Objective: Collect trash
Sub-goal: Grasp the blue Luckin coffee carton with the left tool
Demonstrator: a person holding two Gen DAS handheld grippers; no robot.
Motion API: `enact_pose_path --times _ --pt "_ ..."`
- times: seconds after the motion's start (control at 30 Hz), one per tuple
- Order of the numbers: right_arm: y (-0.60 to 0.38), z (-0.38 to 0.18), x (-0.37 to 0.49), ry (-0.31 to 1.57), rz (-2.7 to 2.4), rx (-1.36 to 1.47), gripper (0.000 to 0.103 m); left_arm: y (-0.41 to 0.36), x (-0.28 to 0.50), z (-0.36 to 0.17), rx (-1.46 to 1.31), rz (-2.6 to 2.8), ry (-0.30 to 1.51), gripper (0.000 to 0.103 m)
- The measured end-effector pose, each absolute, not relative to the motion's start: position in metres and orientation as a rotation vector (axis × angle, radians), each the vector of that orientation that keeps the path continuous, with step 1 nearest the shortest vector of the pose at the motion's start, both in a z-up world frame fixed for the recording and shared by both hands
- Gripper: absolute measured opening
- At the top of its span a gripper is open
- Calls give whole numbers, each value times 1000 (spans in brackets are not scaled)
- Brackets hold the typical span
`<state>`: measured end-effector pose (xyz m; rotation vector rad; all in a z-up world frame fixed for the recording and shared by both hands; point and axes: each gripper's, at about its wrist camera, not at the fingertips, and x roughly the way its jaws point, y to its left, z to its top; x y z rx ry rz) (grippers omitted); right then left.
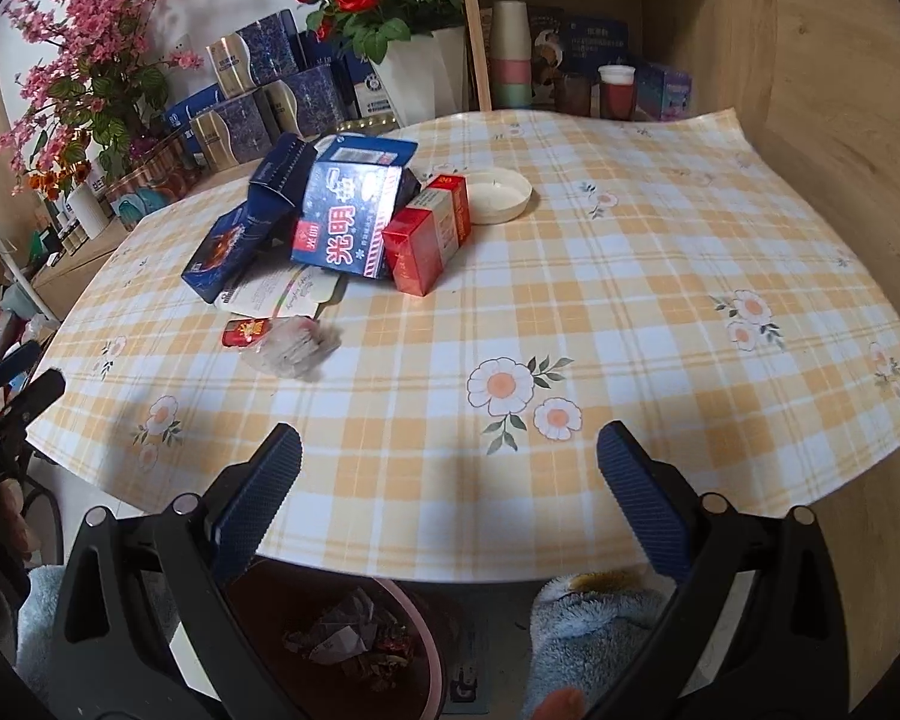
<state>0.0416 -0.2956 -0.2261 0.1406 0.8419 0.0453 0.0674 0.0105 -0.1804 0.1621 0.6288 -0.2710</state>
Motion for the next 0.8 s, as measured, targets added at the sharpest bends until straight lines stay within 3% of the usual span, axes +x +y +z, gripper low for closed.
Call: enact_pose_path --times 0.8 --pt "-312 -244 101 843 32 150 97 -83 241 -229 399 -267 666 91"
